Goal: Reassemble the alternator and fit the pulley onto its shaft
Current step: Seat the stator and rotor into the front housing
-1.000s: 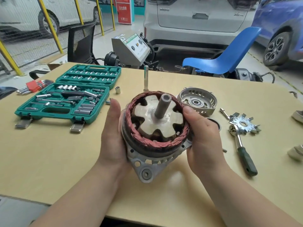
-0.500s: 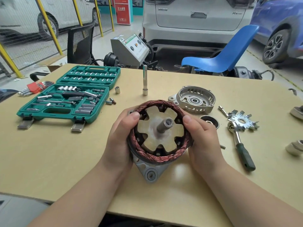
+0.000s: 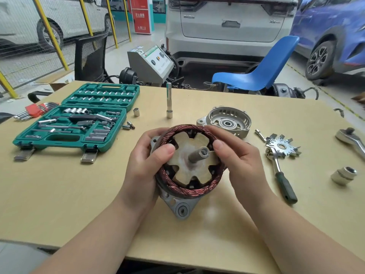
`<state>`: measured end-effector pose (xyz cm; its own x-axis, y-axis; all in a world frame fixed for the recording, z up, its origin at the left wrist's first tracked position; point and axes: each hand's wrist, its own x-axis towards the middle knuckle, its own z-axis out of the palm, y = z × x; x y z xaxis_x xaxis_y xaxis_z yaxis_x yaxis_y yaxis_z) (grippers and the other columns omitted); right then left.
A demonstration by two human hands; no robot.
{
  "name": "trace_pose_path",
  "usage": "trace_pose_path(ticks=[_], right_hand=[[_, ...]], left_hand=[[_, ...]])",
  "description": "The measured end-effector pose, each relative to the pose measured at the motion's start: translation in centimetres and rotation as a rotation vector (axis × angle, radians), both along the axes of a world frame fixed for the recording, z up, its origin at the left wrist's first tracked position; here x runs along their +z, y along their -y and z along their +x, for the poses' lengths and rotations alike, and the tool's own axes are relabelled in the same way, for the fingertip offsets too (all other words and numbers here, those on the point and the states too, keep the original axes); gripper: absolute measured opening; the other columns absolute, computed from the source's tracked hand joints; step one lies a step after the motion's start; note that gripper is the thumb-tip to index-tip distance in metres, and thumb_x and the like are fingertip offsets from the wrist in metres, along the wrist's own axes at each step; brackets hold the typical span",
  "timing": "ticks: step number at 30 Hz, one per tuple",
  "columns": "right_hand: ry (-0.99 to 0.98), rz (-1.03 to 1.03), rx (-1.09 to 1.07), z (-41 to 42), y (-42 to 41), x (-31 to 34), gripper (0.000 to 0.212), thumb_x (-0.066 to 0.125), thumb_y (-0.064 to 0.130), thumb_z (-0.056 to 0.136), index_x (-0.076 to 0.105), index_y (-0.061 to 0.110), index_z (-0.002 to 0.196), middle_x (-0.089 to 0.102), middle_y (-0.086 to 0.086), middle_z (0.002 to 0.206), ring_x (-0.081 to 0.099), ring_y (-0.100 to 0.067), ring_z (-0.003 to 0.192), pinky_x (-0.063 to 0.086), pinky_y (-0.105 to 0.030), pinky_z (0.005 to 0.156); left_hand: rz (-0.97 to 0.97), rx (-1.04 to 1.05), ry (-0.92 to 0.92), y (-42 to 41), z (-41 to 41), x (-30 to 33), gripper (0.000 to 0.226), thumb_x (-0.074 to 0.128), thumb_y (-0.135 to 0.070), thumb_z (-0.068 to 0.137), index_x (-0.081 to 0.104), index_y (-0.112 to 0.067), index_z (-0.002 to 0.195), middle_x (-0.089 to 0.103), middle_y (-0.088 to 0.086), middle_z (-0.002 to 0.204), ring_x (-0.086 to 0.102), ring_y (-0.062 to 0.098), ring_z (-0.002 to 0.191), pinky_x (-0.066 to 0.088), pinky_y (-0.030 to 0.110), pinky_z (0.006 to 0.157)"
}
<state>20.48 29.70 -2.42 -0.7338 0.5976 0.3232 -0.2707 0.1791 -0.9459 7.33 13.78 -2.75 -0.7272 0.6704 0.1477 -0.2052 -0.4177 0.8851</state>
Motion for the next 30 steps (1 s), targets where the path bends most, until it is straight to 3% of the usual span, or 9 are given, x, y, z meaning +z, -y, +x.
trace_pose_path(ticks=[4, 6, 8, 11, 17, 20, 23, 26, 30], right_hand=[[0.018, 0.039, 0.022, 0.6, 1.0, 0.3, 0.051, 0.063, 0.048, 0.094, 0.064, 0.03, 0.142, 0.069, 0.011, 0.136, 0.063, -0.008, 0.129, 0.054, -0.02, 0.098], [0.007, -0.03, 0.016, 0.5, 1.3, 0.2, 0.04, 0.062, 0.041, 0.098, 0.067, 0.032, 0.137, 0.072, 0.01, 0.131, 0.066, -0.006, 0.123, 0.053, -0.014, 0.091], [-0.01, -0.141, 0.036, 0.3, 1.4, -0.1, 0.034, 0.059, 0.032, 0.101, 0.069, 0.035, 0.133, 0.073, 0.005, 0.13, 0.069, -0.013, 0.121, 0.057, -0.02, 0.089], [-0.038, -0.259, 0.105, 0.4, 1.5, -0.5, 0.036, 0.053, 0.026, 0.106, 0.064, 0.034, 0.139, 0.069, -0.003, 0.139, 0.064, -0.025, 0.13, 0.055, -0.037, 0.103], [-0.072, -0.366, 0.265, 1.0, 0.9, -0.4, 0.042, 0.05, 0.021, 0.107, 0.057, 0.029, 0.148, 0.062, -0.007, 0.148, 0.06, -0.027, 0.136, 0.055, -0.032, 0.101], [-0.073, -0.388, 0.306, 1.2, 0.5, -0.5, 0.046, 0.051, 0.018, 0.105, 0.057, 0.03, 0.148, 0.058, -0.006, 0.152, 0.057, -0.028, 0.139, 0.054, -0.031, 0.102], [-0.049, -0.38, 0.302, 1.4, 0.7, -0.3, 0.046, 0.053, 0.02, 0.102, 0.058, 0.033, 0.147, 0.059, -0.003, 0.151, 0.057, -0.026, 0.139, 0.054, -0.032, 0.104], [-0.021, -0.242, 0.203, 1.8, 1.2, -0.2, 0.047, 0.055, 0.022, 0.101, 0.058, 0.037, 0.146, 0.06, 0.005, 0.149, 0.057, -0.018, 0.138, 0.053, -0.029, 0.105], [-0.036, 0.359, -0.096, 2.9, 1.5, 0.5, 0.046, 0.056, 0.028, 0.102, 0.057, 0.024, 0.148, 0.05, 0.009, 0.155, 0.04, -0.018, 0.15, 0.038, -0.04, 0.12]], left_hand=[[-0.049, 0.03, -0.019, -0.8, 0.1, 0.2, 0.063, 0.083, -0.035, 0.073, 0.065, -0.009, 0.128, 0.076, 0.022, 0.118, 0.076, 0.043, 0.105, 0.064, 0.049, 0.083], [-0.07, 0.028, -0.036, -1.3, 0.2, 0.3, 0.058, 0.084, -0.037, 0.072, 0.068, -0.013, 0.122, 0.078, 0.019, 0.113, 0.078, 0.039, 0.1, 0.064, 0.044, 0.077], [-0.088, 0.023, -0.062, -1.7, 0.4, 0.5, 0.053, 0.085, -0.037, 0.072, 0.071, -0.016, 0.118, 0.079, 0.017, 0.111, 0.078, 0.037, 0.098, 0.064, 0.041, 0.075], [-0.127, 0.013, -0.099, -2.2, 0.7, 0.6, 0.052, 0.087, -0.039, 0.071, 0.071, -0.019, 0.117, 0.079, 0.016, 0.111, 0.078, 0.039, 0.097, 0.064, 0.043, 0.074], [-0.19, 0.057, -0.183, -2.4, 0.6, 0.6, 0.054, 0.087, -0.062, 0.072, 0.074, -0.026, 0.111, 0.079, 0.015, 0.111, 0.077, 0.039, 0.102, 0.062, 0.056, 0.088], [-0.191, 0.097, -0.176, -2.6, 1.0, 1.0, 0.077, 0.08, -0.086, 0.067, 0.074, -0.023, 0.11, 0.078, 0.018, 0.111, 0.075, 0.043, 0.106, 0.058, 0.065, 0.099], [-0.176, 0.103, -0.138, -2.6, 1.3, 1.3, 0.09, 0.073, -0.09, 0.072, 0.073, -0.01, 0.115, 0.075, 0.027, 0.114, 0.07, 0.052, 0.111, 0.052, 0.072, 0.103], [-0.169, 0.126, -0.101, -2.9, 1.0, 1.0, 0.078, 0.065, -0.082, 0.084, 0.077, -0.011, 0.114, 0.078, 0.023, 0.111, 0.075, 0.043, 0.108, 0.055, 0.068, 0.103], [-0.181, 0.138, -0.004, -3.0, 0.7, 0.3, 0.058, 0.062, -0.078, 0.082, 0.082, -0.024, 0.092, 0.079, 0.018, 0.104, 0.075, 0.042, 0.107, 0.052, 0.066, 0.108]])
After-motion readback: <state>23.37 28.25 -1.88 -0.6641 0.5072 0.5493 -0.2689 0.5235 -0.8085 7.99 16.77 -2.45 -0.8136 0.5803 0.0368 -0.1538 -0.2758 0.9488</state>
